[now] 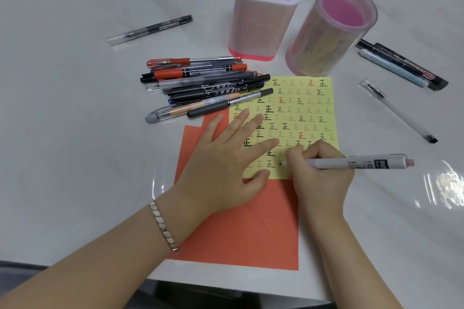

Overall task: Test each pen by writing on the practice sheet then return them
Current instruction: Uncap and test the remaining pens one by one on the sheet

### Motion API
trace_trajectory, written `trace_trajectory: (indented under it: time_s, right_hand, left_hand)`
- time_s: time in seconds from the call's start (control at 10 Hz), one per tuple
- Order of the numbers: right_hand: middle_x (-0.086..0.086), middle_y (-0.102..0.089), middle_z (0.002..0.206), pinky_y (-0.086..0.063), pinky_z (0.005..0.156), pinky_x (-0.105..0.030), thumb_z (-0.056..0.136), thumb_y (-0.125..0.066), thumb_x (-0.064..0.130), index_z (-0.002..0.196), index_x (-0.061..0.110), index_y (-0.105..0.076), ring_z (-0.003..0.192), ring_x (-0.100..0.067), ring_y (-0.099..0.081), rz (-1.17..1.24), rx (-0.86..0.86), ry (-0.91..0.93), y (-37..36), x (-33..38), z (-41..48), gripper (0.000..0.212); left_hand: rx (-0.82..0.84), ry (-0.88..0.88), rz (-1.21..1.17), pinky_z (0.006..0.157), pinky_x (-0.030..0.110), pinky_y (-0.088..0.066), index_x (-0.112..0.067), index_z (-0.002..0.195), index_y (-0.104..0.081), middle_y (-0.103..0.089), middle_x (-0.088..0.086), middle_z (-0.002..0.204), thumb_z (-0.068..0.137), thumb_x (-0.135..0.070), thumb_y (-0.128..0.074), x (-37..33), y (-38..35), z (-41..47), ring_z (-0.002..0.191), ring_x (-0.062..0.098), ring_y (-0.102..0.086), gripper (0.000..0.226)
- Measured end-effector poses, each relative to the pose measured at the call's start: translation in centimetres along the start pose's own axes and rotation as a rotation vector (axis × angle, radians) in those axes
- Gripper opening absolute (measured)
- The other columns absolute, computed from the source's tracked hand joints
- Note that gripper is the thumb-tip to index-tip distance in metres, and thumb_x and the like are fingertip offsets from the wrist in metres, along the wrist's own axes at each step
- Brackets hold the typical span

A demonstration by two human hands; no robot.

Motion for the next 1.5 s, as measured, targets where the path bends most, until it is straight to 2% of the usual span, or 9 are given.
trace_trajectory:
  time_s: [0.6,0.8,0.9,1.0,1.1,1.2,1.3,1.4,1.5]
  right_hand:
    - [-0.024,-0.035,0.048,-0.029,0.049,-0.025,0.064,-0.054,0.009,0.045,0.010,-0.028,0.050,-0.037,-0.048,0.054,-0.059,-0.003,0.3,0.1,-0.1,0.031]
    - [0.003,-0.045,0.042,-0.035,0.042,-0.011,0.081,-0.065,0.004,0.060,0.013,-0.040,0.040,-0.001,-0.047,0.347,-0.093,-0.144,1.0,1.5,0.1,0.034]
    - [0.011,-0.049,0.041,-0.034,0.043,-0.007,0.081,-0.067,0.009,0.064,0.009,-0.045,0.041,0.003,-0.046,0.332,-0.017,-0.135,2.2,1.9,1.1,0.028]
    - [0.012,-0.061,0.056,-0.041,0.051,-0.007,0.085,-0.063,0.015,0.070,0.012,-0.057,0.054,0.003,-0.055,0.352,0.060,-0.148,3.2,2.3,1.8,0.016]
    - [0.007,-0.065,0.113,-0.043,0.094,-0.030,0.082,-0.041,0.053,0.085,0.035,-0.072,0.104,-0.003,-0.059,0.309,0.207,-0.143,4.7,1.9,2.5,0.036]
    - [0.012,-0.066,0.098,-0.042,0.091,-0.025,0.084,-0.045,0.034,0.072,0.030,-0.072,0.097,-0.001,-0.060,0.355,0.133,-0.108,5.6,2.3,3.0,0.030]
    - [0.010,-0.029,0.039,-0.025,0.038,-0.016,0.092,-0.043,0.030,0.071,0.017,-0.053,0.035,-0.006,-0.026,0.749,0.126,-0.219,6.0,3.6,3.4,0.026]
    - [0.007,-0.018,0.036,-0.005,0.040,-0.018,0.061,-0.033,0.076,0.048,0.018,-0.032,0.032,-0.008,-0.011,1.022,0.293,-0.525,6.3,4.2,4.0,0.059]
    - [0.006,-0.015,0.034,-0.005,0.041,-0.017,0.060,-0.031,0.075,0.041,0.019,-0.025,0.039,-0.012,-0.003,1.051,0.334,-0.628,6.1,4.5,4.2,0.060]
  left_hand:
    - [0.004,-0.001,-0.003,0.112,0.052,-0.018,-0.036,0.128,-0.053,-0.038,0.002,0.147,0.082,-0.049,-0.044,0.0,0.1,0.0,0.140,0.021,-0.027,0.048]
    - [0.029,-0.001,0.012,0.112,0.051,-0.017,-0.036,0.129,-0.052,-0.038,0.002,0.147,0.083,-0.050,-0.042,0.0,0.1,0.1,0.140,0.020,-0.026,0.048]
    - [0.052,0.006,0.025,0.111,0.050,-0.015,-0.037,0.130,-0.050,-0.036,0.002,0.148,0.084,-0.051,-0.040,0.1,0.2,0.1,0.140,0.020,-0.025,0.050]
    - [0.061,0.000,0.030,0.111,0.050,-0.014,-0.037,0.130,-0.050,-0.036,0.002,0.148,0.084,-0.051,-0.039,0.1,0.2,0.1,0.140,0.020,-0.025,0.049]
    - [0.060,0.002,0.020,0.112,0.048,-0.011,-0.037,0.129,-0.051,-0.036,0.002,0.148,0.084,-0.051,-0.039,0.1,0.2,0.1,0.140,0.019,-0.025,0.049]
    - [0.071,0.000,0.026,0.111,0.048,-0.011,-0.037,0.129,-0.051,-0.037,0.002,0.147,0.084,-0.051,-0.039,0.1,0.3,0.2,0.139,0.019,-0.025,0.049]
    - [0.097,0.011,0.034,0.110,0.048,-0.012,-0.038,0.130,-0.049,-0.037,0.001,0.147,0.084,-0.052,-0.038,0.0,0.4,0.2,0.139,0.019,-0.025,0.049]
    - [0.101,0.015,0.022,0.110,0.046,-0.012,-0.038,0.129,-0.050,-0.038,0.001,0.147,0.084,-0.051,-0.040,0.0,0.4,0.2,0.139,0.018,-0.026,0.048]
    - [0.109,0.015,0.021,0.110,0.047,-0.012,-0.038,0.128,-0.051,-0.038,0.001,0.147,0.084,-0.052,-0.040,-0.1,0.5,0.3,0.138,0.016,-0.023,0.048]
Point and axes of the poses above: each hand's wrist, its own z-axis towards the middle knuckle, its own y-axis out of the back of the hand, x = y × z, the point moved 1 cm from there along z, towards the middle knuckle
